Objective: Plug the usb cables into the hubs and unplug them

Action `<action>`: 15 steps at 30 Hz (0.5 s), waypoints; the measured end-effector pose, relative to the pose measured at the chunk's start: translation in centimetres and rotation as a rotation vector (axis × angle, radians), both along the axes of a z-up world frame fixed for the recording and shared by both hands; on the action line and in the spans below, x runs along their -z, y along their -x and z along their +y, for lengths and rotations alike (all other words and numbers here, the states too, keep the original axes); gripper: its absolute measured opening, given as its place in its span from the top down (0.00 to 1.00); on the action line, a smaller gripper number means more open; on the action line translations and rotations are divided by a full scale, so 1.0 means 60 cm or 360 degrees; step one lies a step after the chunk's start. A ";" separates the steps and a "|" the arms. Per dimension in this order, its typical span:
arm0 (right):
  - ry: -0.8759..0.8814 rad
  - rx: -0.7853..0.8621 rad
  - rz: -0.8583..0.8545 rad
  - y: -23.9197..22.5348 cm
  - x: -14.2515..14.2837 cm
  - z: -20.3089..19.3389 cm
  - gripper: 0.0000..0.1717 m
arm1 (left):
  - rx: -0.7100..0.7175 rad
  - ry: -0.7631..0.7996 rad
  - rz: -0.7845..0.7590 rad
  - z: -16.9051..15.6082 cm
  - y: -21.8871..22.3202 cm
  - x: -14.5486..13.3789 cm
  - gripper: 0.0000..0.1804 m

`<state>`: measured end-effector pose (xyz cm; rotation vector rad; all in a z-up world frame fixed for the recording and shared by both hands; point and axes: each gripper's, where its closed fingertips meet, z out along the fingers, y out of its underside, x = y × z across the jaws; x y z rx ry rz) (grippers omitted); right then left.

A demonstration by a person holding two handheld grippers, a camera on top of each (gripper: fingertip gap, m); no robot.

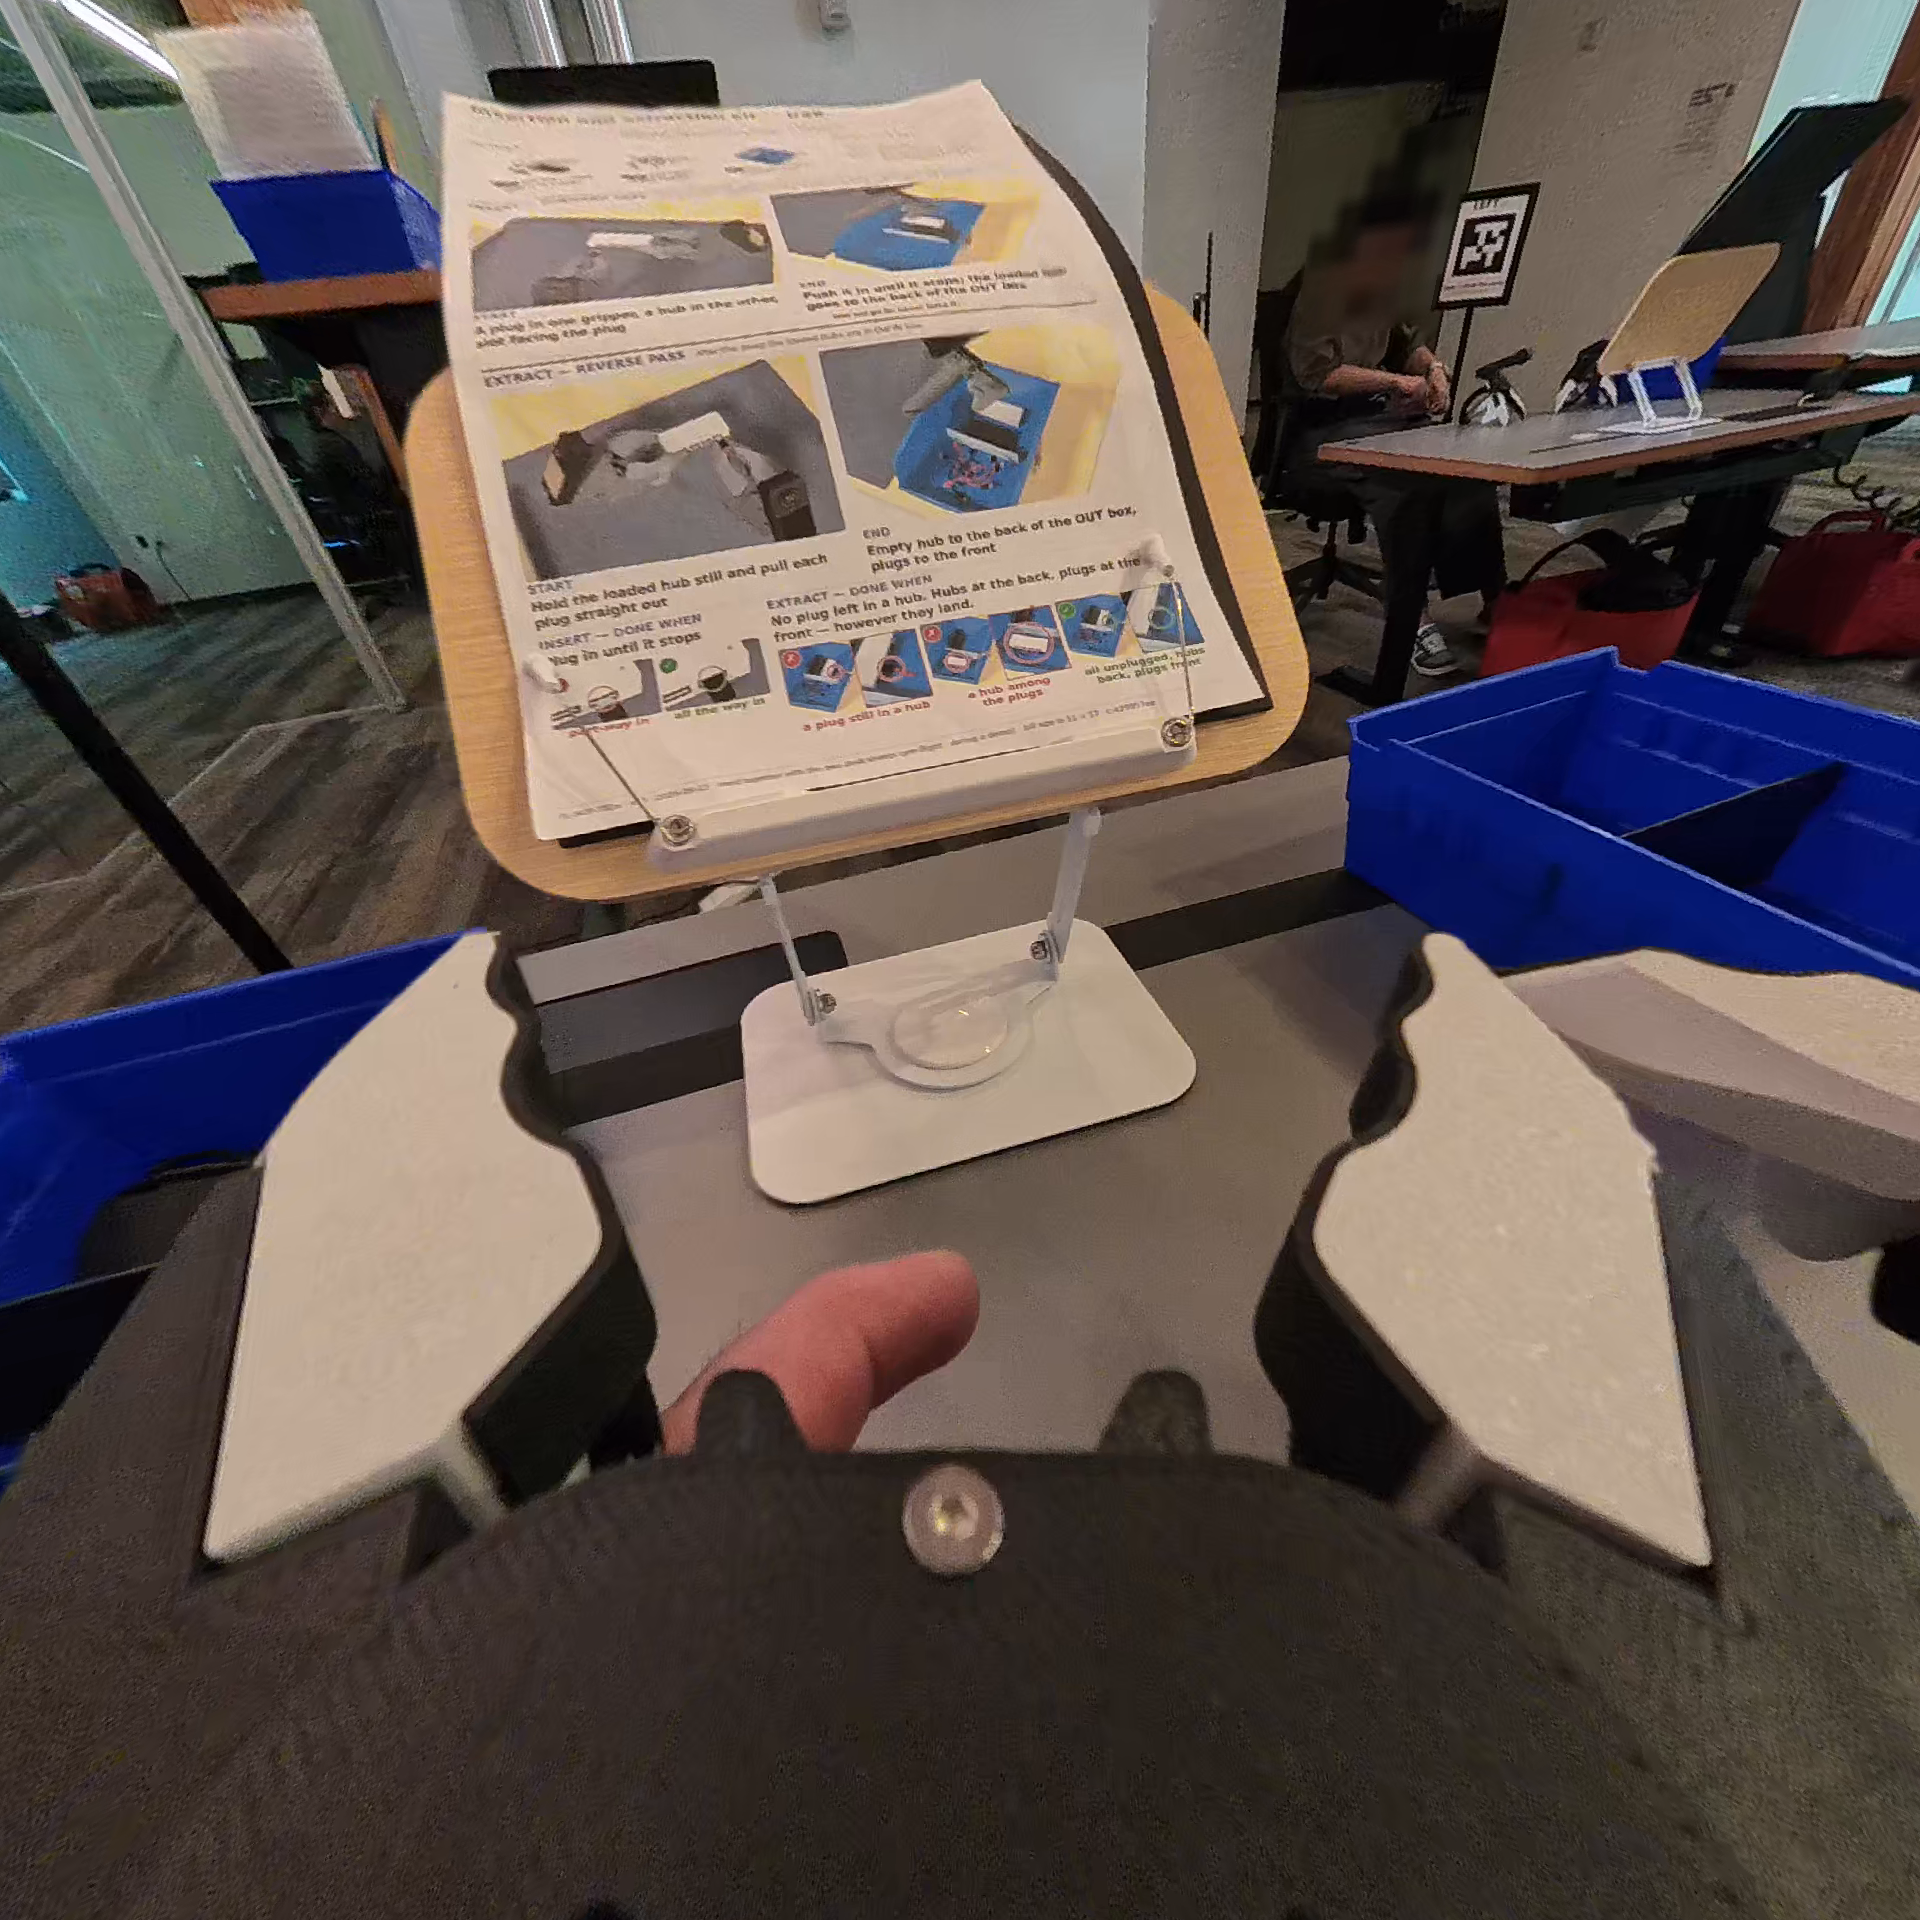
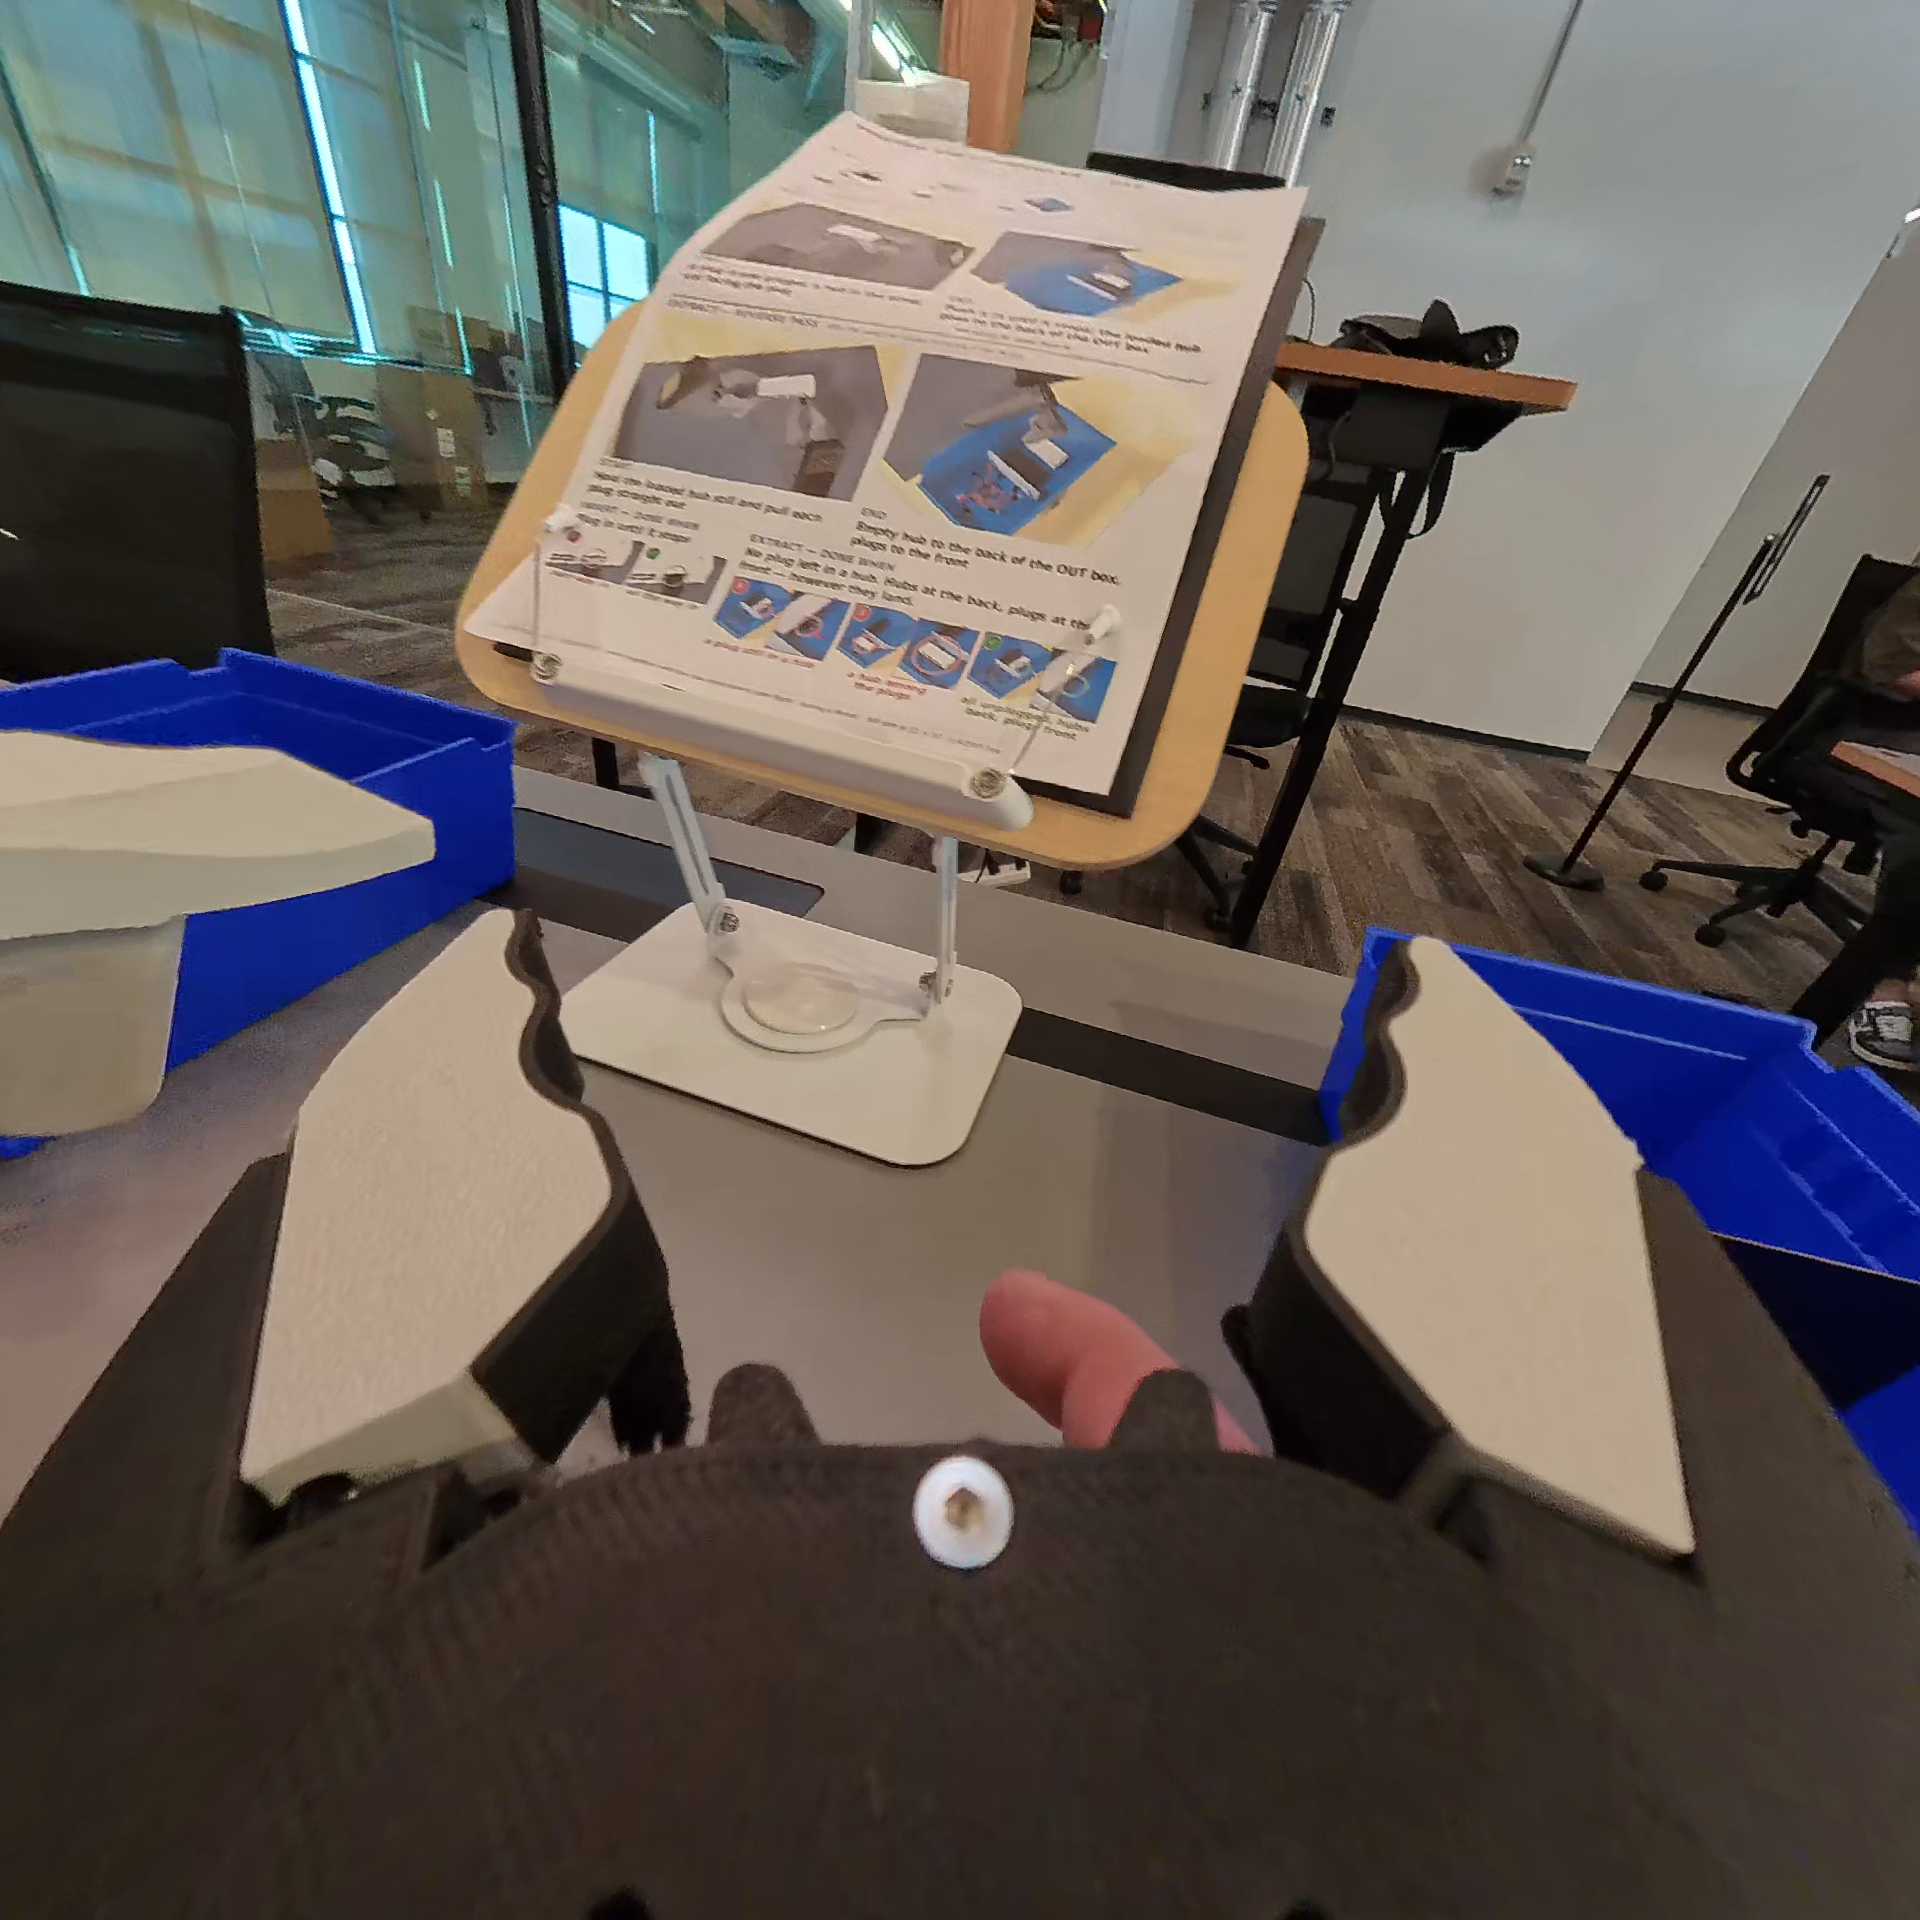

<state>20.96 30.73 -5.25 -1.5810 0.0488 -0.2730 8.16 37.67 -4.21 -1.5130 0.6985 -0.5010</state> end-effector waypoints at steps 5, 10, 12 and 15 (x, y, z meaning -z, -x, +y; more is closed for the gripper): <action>-0.0017 -0.0054 -0.0048 0.048 -0.025 -0.011 0.18 | 0.0004 -0.0064 0.0061 -0.023 0.037 -0.018 0.19; -0.0035 -0.0133 0.0001 0.092 -0.037 -0.012 0.18 | 0.0008 -0.0039 0.0051 -0.032 0.077 -0.019 0.19; -0.0023 -0.0189 0.0035 0.114 -0.032 -0.012 0.18 | 0.0004 -0.0012 -0.0003 -0.030 0.090 -0.018 0.20; -0.0005 -0.0213 0.0009 0.130 -0.026 -0.013 0.18 | -0.0050 -0.0050 0.0036 -0.017 0.107 -0.024 0.19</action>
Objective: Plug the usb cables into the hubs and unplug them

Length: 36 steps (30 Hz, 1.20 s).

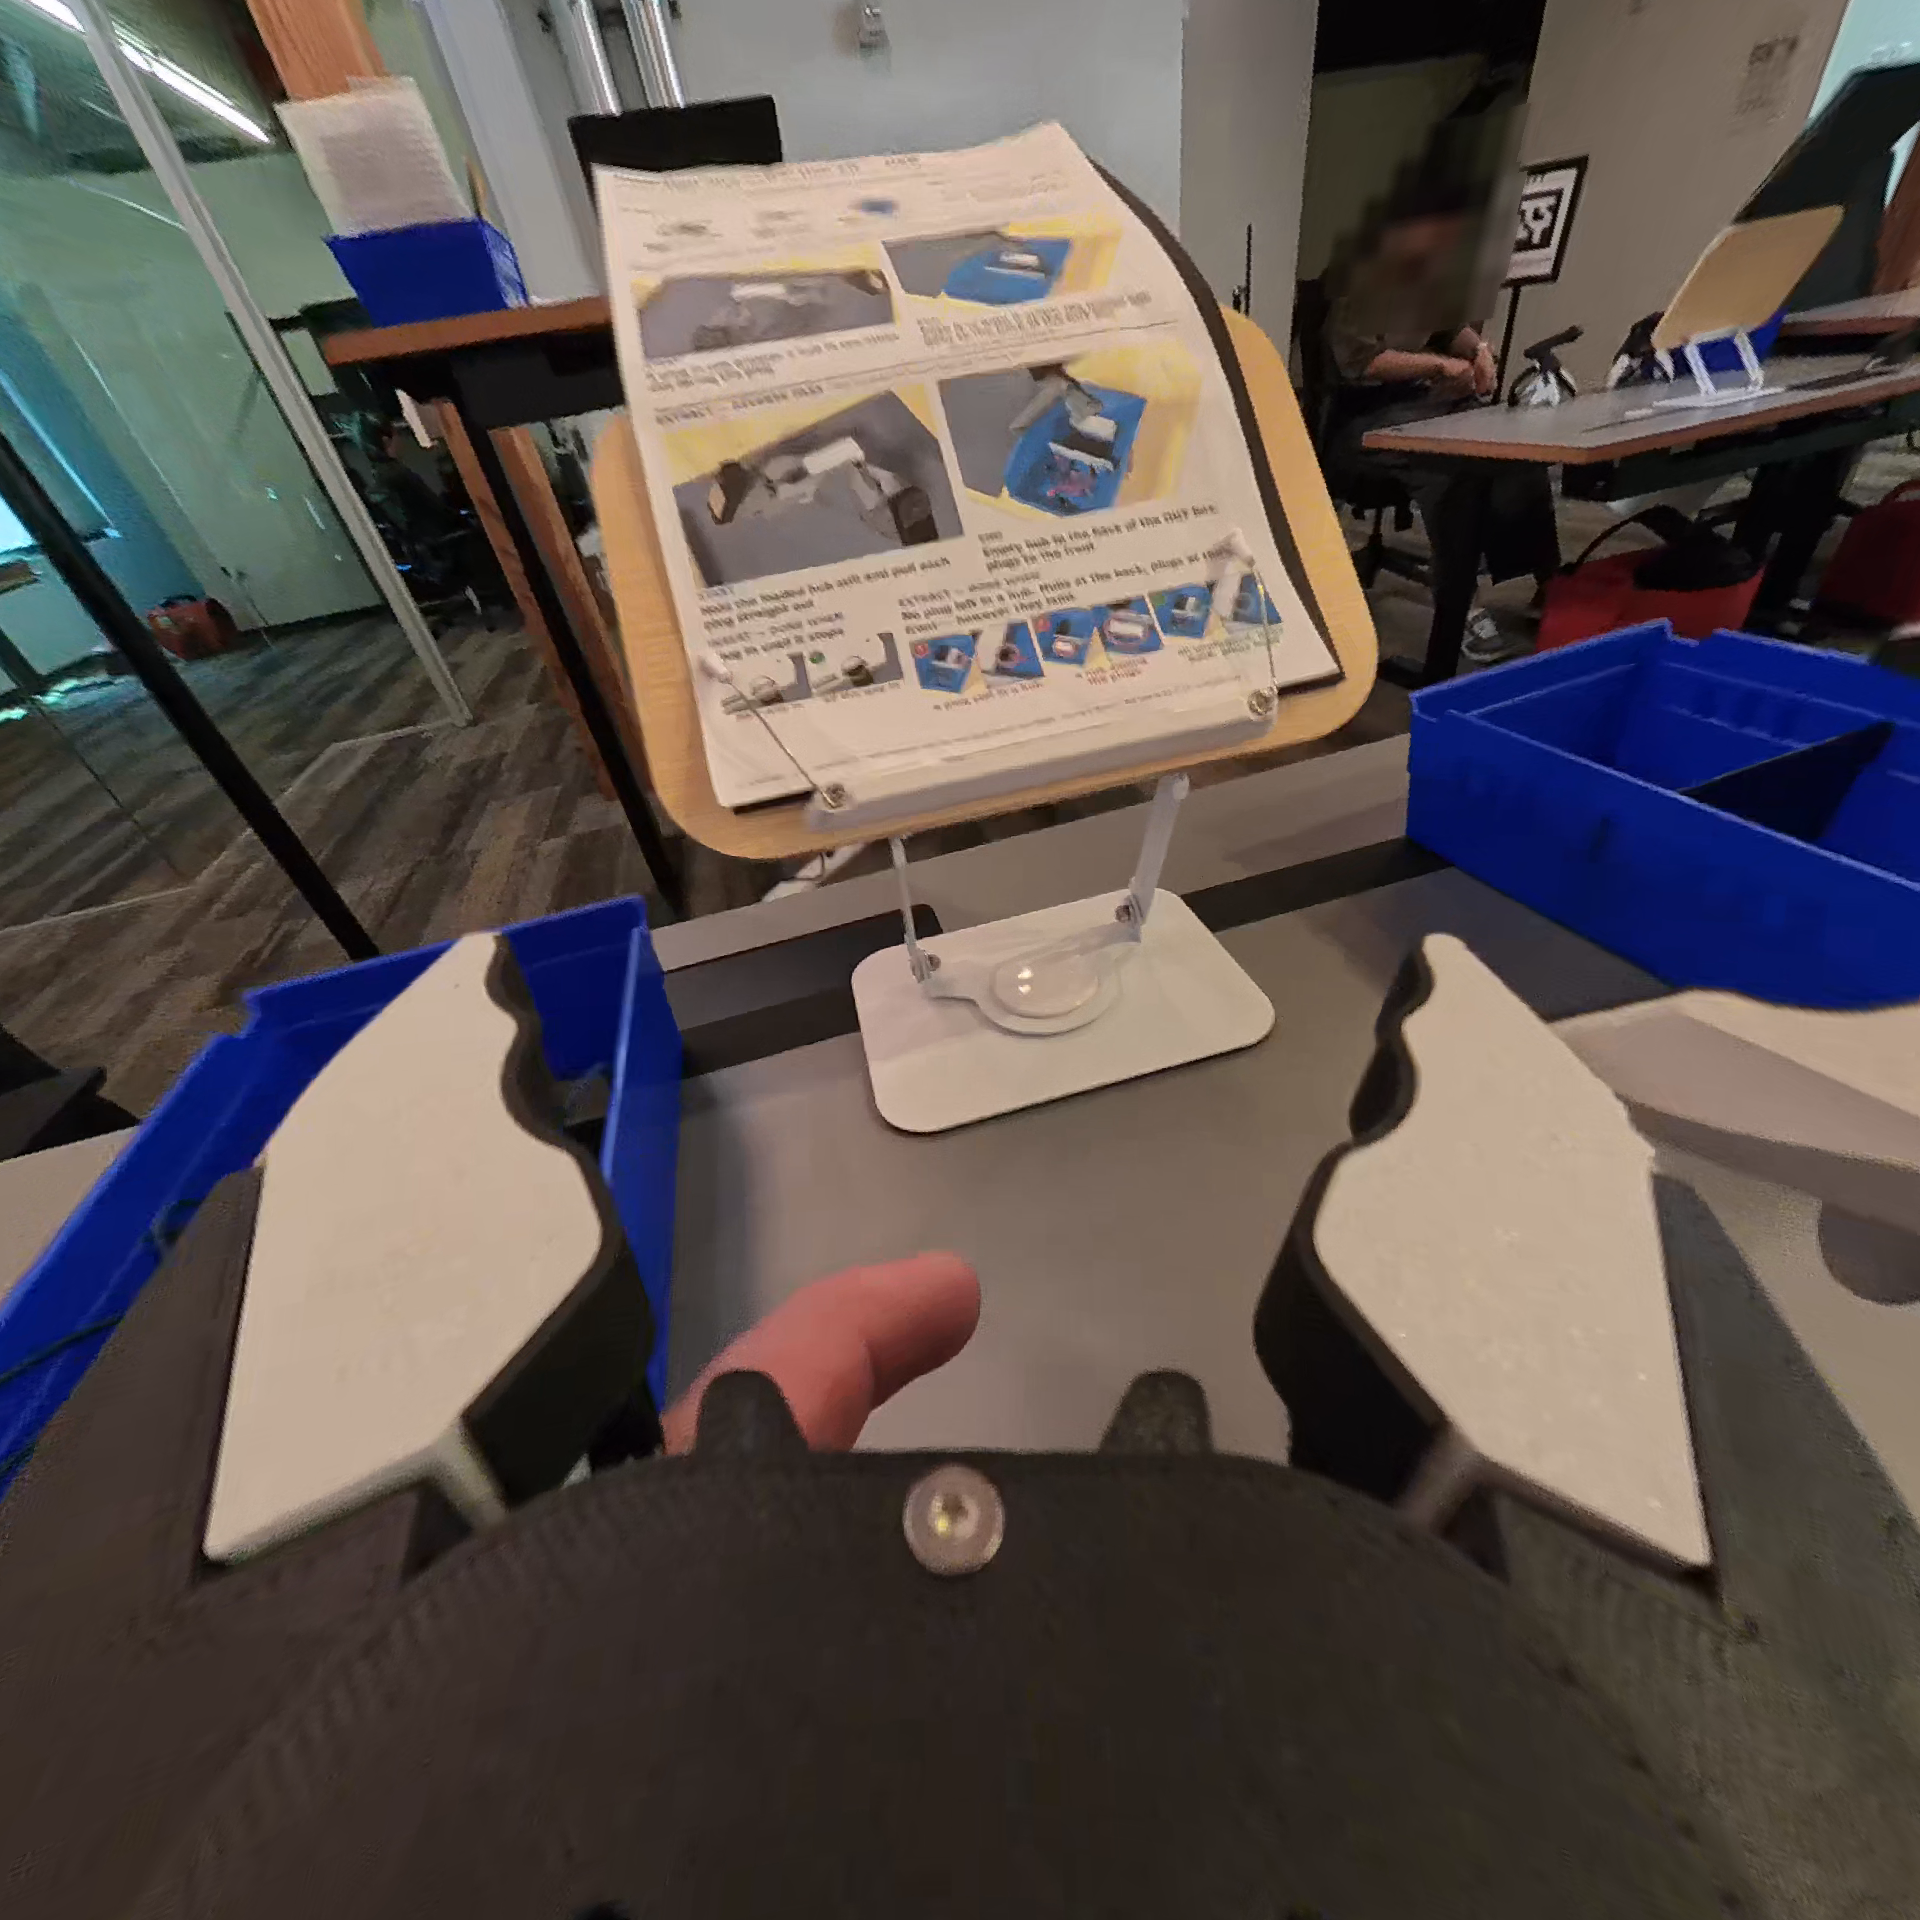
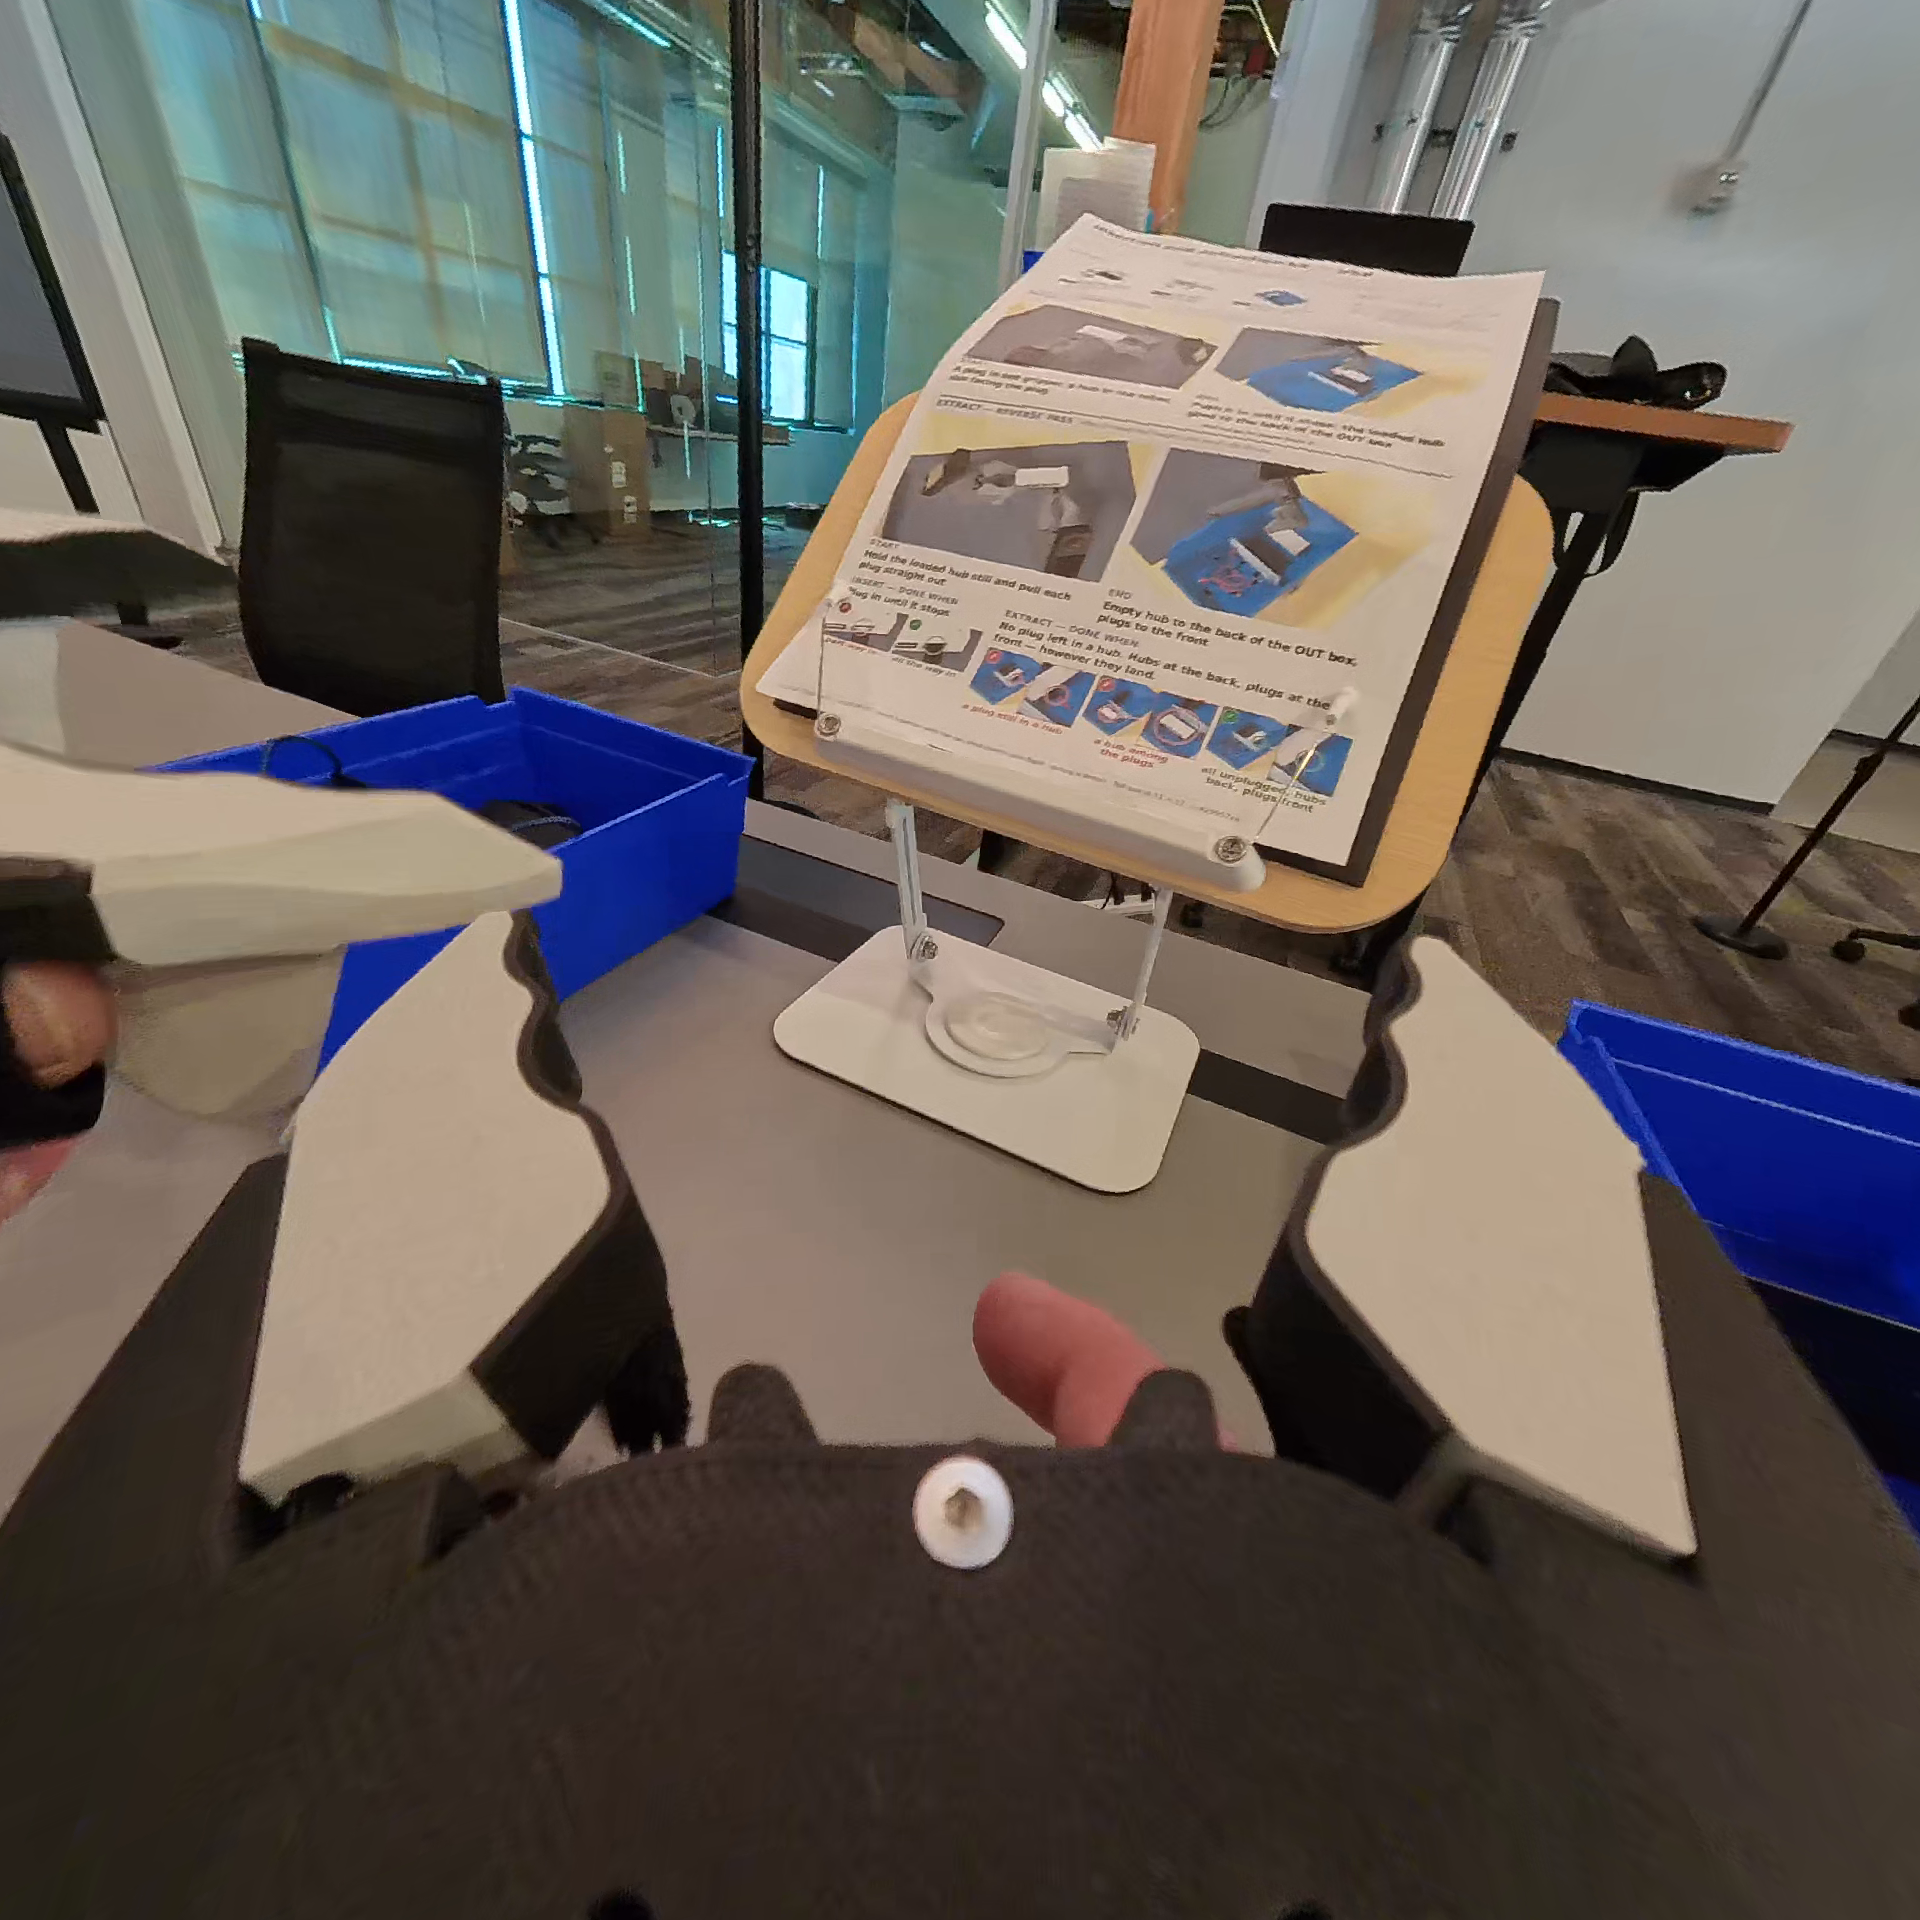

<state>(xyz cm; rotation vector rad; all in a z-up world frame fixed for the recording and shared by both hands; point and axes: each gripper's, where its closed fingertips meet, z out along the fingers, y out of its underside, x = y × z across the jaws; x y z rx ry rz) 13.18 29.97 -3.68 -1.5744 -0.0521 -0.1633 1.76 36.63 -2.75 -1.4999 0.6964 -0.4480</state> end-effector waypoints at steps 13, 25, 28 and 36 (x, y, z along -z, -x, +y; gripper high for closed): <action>-0.0028 0.0039 0.0003 -0.045 0.009 0.009 0.19 | -0.0020 -0.0054 0.0034 0.033 0.009 0.011 0.21; 0.0109 -0.0098 -0.0087 -0.073 0.126 0.056 0.27 | -0.0095 -0.0180 0.0470 0.138 0.084 0.047 0.55; 0.0182 -0.0117 -0.0137 -0.080 0.161 0.067 0.28 | -0.0216 -0.0252 0.0674 0.190 0.136 0.045 0.61; 0.0285 -0.0210 -0.0141 -0.071 0.226 0.103 0.31 | -0.0370 -0.0348 0.0964 0.290 0.215 0.038 0.71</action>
